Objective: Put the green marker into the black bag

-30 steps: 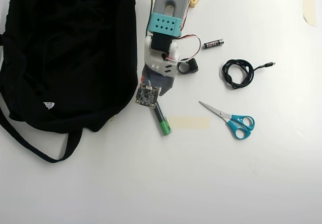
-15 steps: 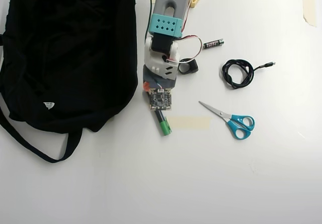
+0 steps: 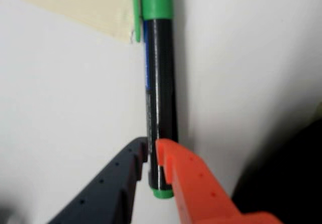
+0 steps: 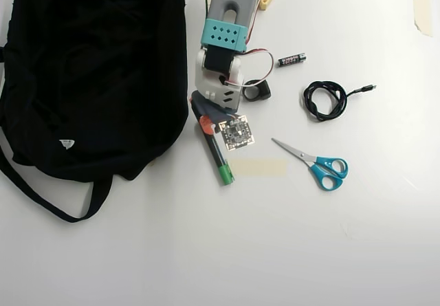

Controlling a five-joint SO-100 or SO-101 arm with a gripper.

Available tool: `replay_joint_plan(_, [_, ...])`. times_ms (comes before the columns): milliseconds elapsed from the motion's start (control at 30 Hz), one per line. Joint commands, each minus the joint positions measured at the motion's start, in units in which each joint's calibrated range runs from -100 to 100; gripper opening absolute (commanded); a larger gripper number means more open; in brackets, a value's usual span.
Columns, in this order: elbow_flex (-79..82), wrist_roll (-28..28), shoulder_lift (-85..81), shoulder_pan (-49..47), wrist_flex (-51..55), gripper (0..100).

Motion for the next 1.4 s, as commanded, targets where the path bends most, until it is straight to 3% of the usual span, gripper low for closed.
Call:
replay_joint_plan(0, [-4.2, 1.0, 1.4, 1.2, -0.6, 3])
replay_joint_plan(533, [-13.2, 2.8, 7.6, 0.6, 0.0, 3])
replay_joint_plan(800, [-13.2, 2.8, 7.7, 1.2, 0.1, 17])
replay_joint_plan(1367, [-20.1, 3.2, 15.1, 2.3, 0.1, 25])
